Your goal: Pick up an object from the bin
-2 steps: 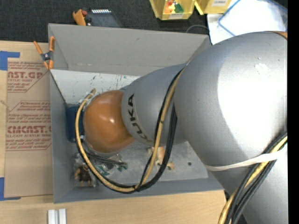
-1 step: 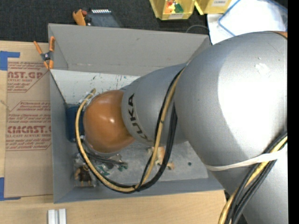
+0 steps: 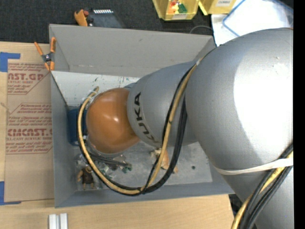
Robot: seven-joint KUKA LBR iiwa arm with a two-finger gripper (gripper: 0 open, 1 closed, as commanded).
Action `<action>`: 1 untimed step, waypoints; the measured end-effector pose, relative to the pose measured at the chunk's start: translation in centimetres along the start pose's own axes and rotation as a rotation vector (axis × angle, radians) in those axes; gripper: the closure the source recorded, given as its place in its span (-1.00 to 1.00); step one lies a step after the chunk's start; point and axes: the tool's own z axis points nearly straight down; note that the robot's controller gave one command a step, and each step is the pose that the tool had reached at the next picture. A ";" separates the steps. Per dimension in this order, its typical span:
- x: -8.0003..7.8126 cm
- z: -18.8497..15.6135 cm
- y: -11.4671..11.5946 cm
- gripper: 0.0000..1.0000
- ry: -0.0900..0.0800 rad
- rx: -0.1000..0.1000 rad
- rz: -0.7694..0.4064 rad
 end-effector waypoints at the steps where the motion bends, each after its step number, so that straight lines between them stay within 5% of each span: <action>1: -0.1 -1.8 0.0 1.00 -0.002 0.000 0.000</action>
Offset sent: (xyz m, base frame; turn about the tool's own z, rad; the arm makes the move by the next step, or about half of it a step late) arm 0.0006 0.0006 0.0550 0.0001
